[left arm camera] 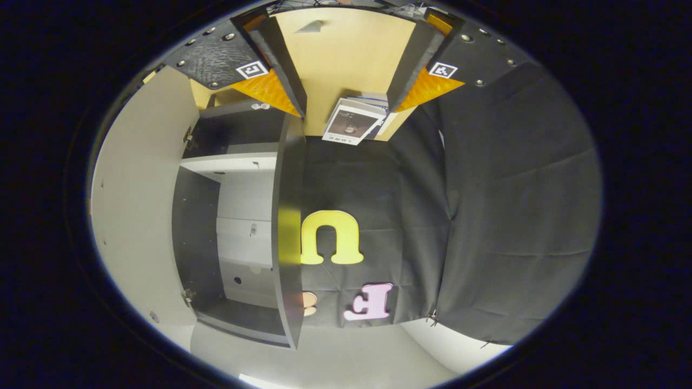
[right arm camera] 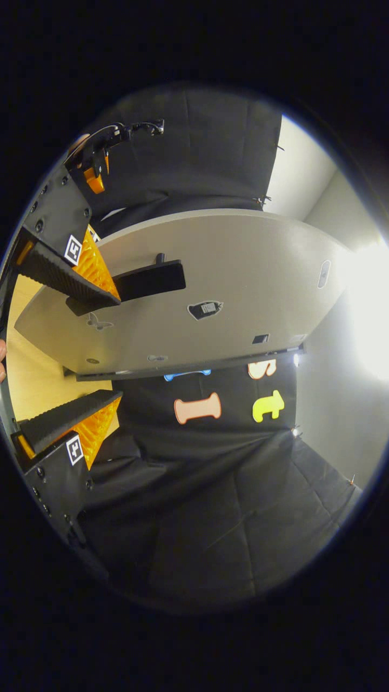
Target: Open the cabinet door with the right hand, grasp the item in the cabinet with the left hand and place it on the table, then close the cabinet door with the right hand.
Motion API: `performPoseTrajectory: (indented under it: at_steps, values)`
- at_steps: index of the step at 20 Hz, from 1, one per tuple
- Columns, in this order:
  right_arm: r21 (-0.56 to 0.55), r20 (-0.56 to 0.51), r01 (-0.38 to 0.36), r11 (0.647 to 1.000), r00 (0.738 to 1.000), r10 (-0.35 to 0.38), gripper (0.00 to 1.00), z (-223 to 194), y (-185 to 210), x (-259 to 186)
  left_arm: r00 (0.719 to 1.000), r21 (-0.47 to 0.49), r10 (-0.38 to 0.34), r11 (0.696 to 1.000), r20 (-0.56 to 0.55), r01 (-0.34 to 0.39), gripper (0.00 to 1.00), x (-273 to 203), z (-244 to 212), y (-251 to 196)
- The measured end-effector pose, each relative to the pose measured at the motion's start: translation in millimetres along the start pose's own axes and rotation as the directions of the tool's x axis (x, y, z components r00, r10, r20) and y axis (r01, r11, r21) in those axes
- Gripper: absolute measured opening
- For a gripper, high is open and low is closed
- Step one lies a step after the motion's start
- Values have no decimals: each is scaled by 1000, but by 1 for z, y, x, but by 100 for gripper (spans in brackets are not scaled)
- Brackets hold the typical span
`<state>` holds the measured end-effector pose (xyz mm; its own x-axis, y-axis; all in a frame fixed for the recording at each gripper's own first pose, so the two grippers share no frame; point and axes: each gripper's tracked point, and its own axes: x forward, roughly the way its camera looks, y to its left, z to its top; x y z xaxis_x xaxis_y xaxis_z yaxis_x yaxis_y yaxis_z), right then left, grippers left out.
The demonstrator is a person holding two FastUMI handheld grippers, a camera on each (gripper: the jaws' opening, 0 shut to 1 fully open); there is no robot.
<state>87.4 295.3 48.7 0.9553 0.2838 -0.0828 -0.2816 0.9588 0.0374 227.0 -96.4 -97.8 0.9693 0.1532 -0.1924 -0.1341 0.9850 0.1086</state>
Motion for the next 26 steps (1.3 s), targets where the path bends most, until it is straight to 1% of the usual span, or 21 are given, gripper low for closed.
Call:
performPoseTrajectory:
  at_steps: [1, 2, 3, 4, 7, 8, 9, 10, 12, 13, 14, 15, 16, 17, 20, 23, 26]
  values:
    - [-8, 1, -21, 1000, 1000, 21, 98, -1, 8, 3, 1000, 8, 13, 1000, 1, -13, 89, -2, 1, 5]
    - [-16, 4, -41, 999, 999, 41, 98, -1, 16, 7, 999, 18, 33, 999, 3, -33, 89, -3, 2, 11]
    - [-14, 4, -59, 998, 998, 59, 98, -2, 22, 13, 999, 22, 47, 999, 5, -48, 92, -2, 2, 16]
    - [-8, 2, -87, 996, 996, 87, 98, -4, 30, 20, 998, 22, 57, 998, 7, -57, 89, -3, 3, 19]
    - [-6, -14, -153, 988, 988, 152, 98, -5, 54, 38, 997, 16, 83, 996, 6, -83, 89, -8, 4, 26]
    - [-8, -16, -167, 986, 986, 167, 98, -5, 61, 42, 996, 17, 93, 996, 6, -93, 92, -10, 5, 29]
    - [-8, -19, -181, 983, 983, 181, 98, -6, 66, 49, 995, 17, 101, 995, 5, -101, 92, -10, 4, 30]
    - [-5, -21, -191, 982, 981, 190, 98, -6, 68, 54, 994, 14, 108, 994, 3, -108, 89, -11, 4, 31]
    - [5, -32, -208, 978, 978, 208, 98, -8, 76, 62, 995, 3, 103, 995, 1, -103, 89, -12, 3, 29]
    - [7, -39, -212, 977, 976, 212, 93, -10, 79, 63, 995, -5, 95, 995, 3, -95, 89, -14, 3, 27]
    - [8, -49, -204, 979, 978, 204, 98, -13, 79, 62, 997, -15, 81, 997, 6, -81, 89, -14, 4, 24]
    - [7, -55, -194, 981, 980, 194, 98, -15, 76, 59, 998, -26, 65, 998, 10, -65, 94, -17, 4, 21]
    - [6, -60, -176, 984, 983, 176, 98, -17, 71, 58, 999, -40, 45, 998, 14, -45, 89, -17, 5, 17]
    - [6, -72, -156, 988, 985, 156, 98, -20, 65, 57, 1000, -56, 22, 998, 13, -21, 92, -21, 5, 9]
    - [-7, -104, -114, 993, 988, 112, 98, -27, 46, 57, 999, -97, -37, 995, 30, 40, 89, -19, 12, -10]
    - [-22, -103, -85, 996, 991, 83, 98, -25, 24, 64, 996, -117, -66, 991, 56, 73, 89, -18, 28, -28]
    - [-29, -85, -71, 997, 994, 68, 98, -17, 0, 77, 988, -143, -109, 982, 105, 123, 89, -14, 51, -59]
